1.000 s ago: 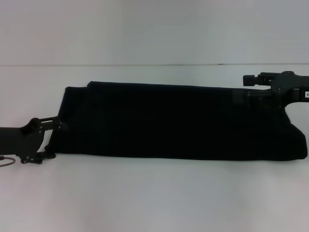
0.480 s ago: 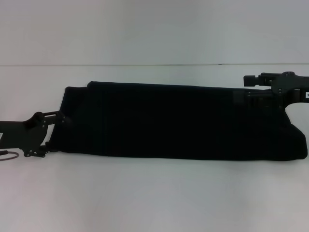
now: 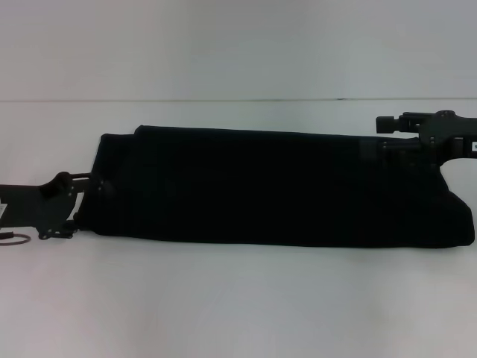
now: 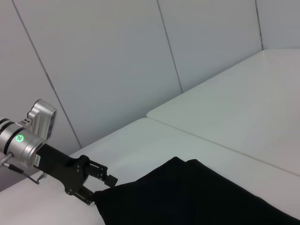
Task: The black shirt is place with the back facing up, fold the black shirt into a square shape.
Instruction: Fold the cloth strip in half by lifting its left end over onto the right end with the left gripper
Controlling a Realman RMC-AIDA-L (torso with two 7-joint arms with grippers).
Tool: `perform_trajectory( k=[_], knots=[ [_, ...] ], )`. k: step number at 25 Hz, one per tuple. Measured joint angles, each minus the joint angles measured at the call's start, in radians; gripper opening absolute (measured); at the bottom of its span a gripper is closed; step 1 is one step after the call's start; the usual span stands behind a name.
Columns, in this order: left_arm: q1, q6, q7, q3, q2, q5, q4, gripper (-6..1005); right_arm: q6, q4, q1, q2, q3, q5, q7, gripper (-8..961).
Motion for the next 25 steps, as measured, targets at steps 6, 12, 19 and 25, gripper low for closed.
perform_trajectory(
  k=[6, 12, 19, 25],
  knots=[
    [0.008, 0.001, 0.065, -0.004, -0.004, -0.025, -0.012, 746, -0.001, 0.000, 0.000, 0.000, 0.008, 0.000, 0.000, 836],
    [0.004, -0.006, 0.085, 0.000, -0.002, -0.020, -0.036, 563, -0.001, 0.000, -0.001, 0.000, 0.010, 0.011, -0.001, 836],
    [0.006, -0.009, 0.089, 0.000, 0.000, -0.020, -0.035, 278, -0.002, 0.000, -0.003, 0.000, 0.011, 0.012, -0.006, 836],
    [0.005, -0.007, 0.127, 0.000, 0.002, -0.018, -0.032, 81, -0.001, 0.000, -0.001, 0.000, 0.011, 0.012, -0.011, 836]
  ],
)
